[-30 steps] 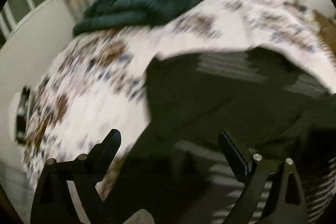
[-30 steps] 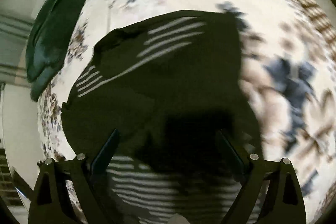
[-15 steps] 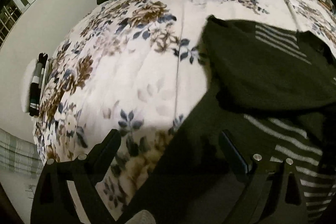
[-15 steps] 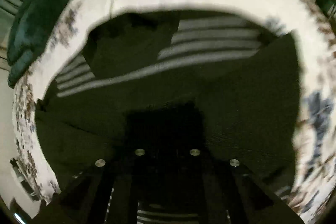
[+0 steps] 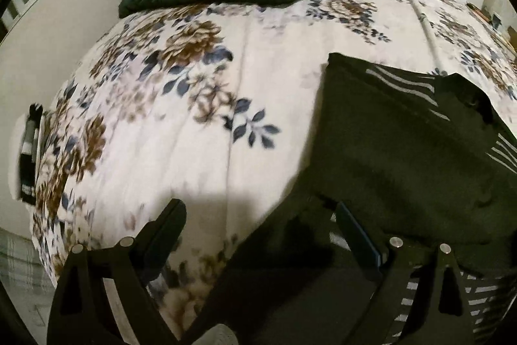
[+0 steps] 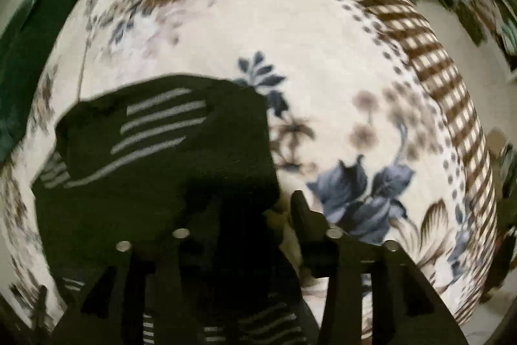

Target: Fold small clothes

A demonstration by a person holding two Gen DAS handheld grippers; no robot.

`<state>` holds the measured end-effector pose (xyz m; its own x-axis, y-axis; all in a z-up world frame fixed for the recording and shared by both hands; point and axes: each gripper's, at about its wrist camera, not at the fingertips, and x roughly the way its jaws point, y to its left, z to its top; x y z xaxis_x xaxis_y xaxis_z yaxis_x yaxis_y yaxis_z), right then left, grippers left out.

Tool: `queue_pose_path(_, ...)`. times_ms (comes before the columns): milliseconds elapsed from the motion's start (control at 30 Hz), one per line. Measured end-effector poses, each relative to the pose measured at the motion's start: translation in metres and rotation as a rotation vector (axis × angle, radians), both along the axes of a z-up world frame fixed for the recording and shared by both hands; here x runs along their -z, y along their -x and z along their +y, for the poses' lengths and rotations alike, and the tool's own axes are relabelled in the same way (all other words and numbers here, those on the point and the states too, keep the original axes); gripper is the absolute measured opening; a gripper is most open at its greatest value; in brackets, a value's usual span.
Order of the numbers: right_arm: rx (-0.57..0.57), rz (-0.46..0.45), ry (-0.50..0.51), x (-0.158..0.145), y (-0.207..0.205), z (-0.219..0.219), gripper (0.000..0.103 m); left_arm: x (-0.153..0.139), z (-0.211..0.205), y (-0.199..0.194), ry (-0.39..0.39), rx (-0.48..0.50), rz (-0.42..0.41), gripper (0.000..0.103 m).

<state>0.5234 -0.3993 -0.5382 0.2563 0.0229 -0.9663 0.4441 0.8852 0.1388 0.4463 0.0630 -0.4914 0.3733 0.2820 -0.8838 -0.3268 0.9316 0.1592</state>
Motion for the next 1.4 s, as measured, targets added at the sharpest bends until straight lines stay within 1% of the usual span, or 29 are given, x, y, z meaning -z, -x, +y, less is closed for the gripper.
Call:
queue_pose_path(33,0.019,-0.021,-0.021,-0.006,0.006,-0.003,0.051,-0.001,-0.001,-0.002,-0.003,0.008,0.000,0.095)
queue_pose_path(133,0.060,-0.080,-0.090,-0.019,0.023,-0.007,0.051,-0.002,-0.005,-0.005,-0.014,0.039,0.006,0.095)
queue_pose_path(200,0.070,-0.129,-0.147,-0.029,0.029,0.002,0.051,-0.001,-0.008,-0.007,-0.016,0.053,0.015,0.095)
queue_pose_path(267,0.042,-0.176,-0.172,-0.037,0.025,0.016,0.051,0.002,-0.012,-0.008,-0.017,0.062,0.024,0.095)
queue_pose_path(333,-0.023,-0.193,-0.162,-0.040,0.014,0.039,0.051,0.005,-0.017,-0.011,-0.013,0.070,0.034,0.095)
queue_pose_path(400,-0.108,-0.162,-0.121,-0.028,0.000,0.063,0.051,0.007,-0.020,-0.012,-0.008,0.073,0.038,0.095)
queue_pose_path(433,-0.156,-0.130,-0.078,-0.018,-0.005,0.074,0.051,0.008,-0.022,-0.012,-0.006,0.076,0.039,0.095)
queue_pose_path(467,-0.211,-0.068,0.007,-0.004,-0.007,0.084,0.051,0.009,-0.023,-0.012,-0.005,0.079,0.041,0.095)
queue_pose_path(500,-0.246,-0.014,0.059,0.006,-0.004,0.090,0.051,0.009,-0.024,-0.012,-0.004,0.081,0.042,0.095)
queue_pose_path(600,-0.301,0.091,0.117,0.026,0.026,0.092,0.051,0.012,-0.023,-0.010,-0.001,0.089,0.047,0.095)
queue_pose_path(633,-0.307,0.132,0.119,0.031,0.036,0.091,0.051,0.014,-0.022,-0.010,-0.001,0.090,0.053,0.095)
queue_pose_path(667,-0.303,0.169,0.092,0.035,0.047,0.087,0.051,0.016,-0.020,-0.011,0.000,0.090,0.059,0.095)
queue_pose_path(700,-0.293,0.181,0.070,0.034,0.054,0.084,0.051,0.017,-0.018,-0.012,0.003,0.089,0.067,0.095)
queue_pose_path(767,-0.267,0.166,0.047,0.021,0.061,0.079,0.051,0.015,-0.013,-0.017,0.011,0.083,0.068,0.095)
queue_pose_path(800,-0.252,0.130,0.031,0.008,0.060,0.076,0.051,0.013,-0.011,-0.020,0.012,0.081,0.062,0.095)
queue_pose_path(900,-0.239,0.015,-0.024,-0.028,0.039,0.076,0.051,0.005,-0.006,-0.041,0.001,0.095,0.035,0.095)
queue_pose_path(933,-0.256,-0.013,-0.041,-0.037,0.023,0.081,0.052,0.002,-0.006,-0.051,-0.010,0.103,0.025,0.095)
queue_pose_path(1000,-0.309,-0.033,-0.030,-0.039,-0.009,0.094,0.053,0.000,-0.005,-0.070,-0.024,0.124,0.010,0.095)
queue_pose_path(1033,-0.366,-0.032,-0.013,-0.034,-0.031,0.105,0.053,0.000,-0.005,-0.083,-0.034,0.139,0.010,0.095)
queue_pose_path(1067,-0.399,-0.025,0.004,-0.027,-0.050,0.113,0.053,0.002,-0.007,-0.098,-0.054,0.151,0.011,0.095)
queue_pose_path(1133,-0.465,0.013,0.009,-0.006,-0.080,0.129,0.053,0.006,-0.009,-0.121,-0.081,0.170,0.010,0.095)
queue_pose_path(1167,-0.510,0.062,0.002,0.012,-0.095,0.139,0.053,0.008,-0.010,-0.132,-0.092,0.182,0.013,0.095)
queue_pose_path(1233,-0.560,0.147,0.002,0.037,-0.111,0.151,0.052,0.013,-0.012,-0.148,-0.114,0.201,0.023,0.095)
queue_pose_path(1267,-0.603,0.190,0.022,0.051,-0.113,0.160,0.050,0.016,-0.014,-0.155,-0.123,0.214,0.030,0.095)
queue_pose_path(1300,-0.627,0.200,0.052,0.056,-0.113,0.165,0.032,0.018,-0.015,-0.159,-0.127,0.224,0.035,0.095)
queue_pose_path(1333,-0.648,0.196,0.078,0.058,-0.111,0.170,0.006,0.020,-0.017,-0.162,-0.132,0.237,0.038,0.095)
queue_pose_path(1400,-0.633,0.141,0.102,0.049,-0.108,0.173,0.002,0.023,-0.020,-0.166,-0.142,0.257,0.043,0.095)
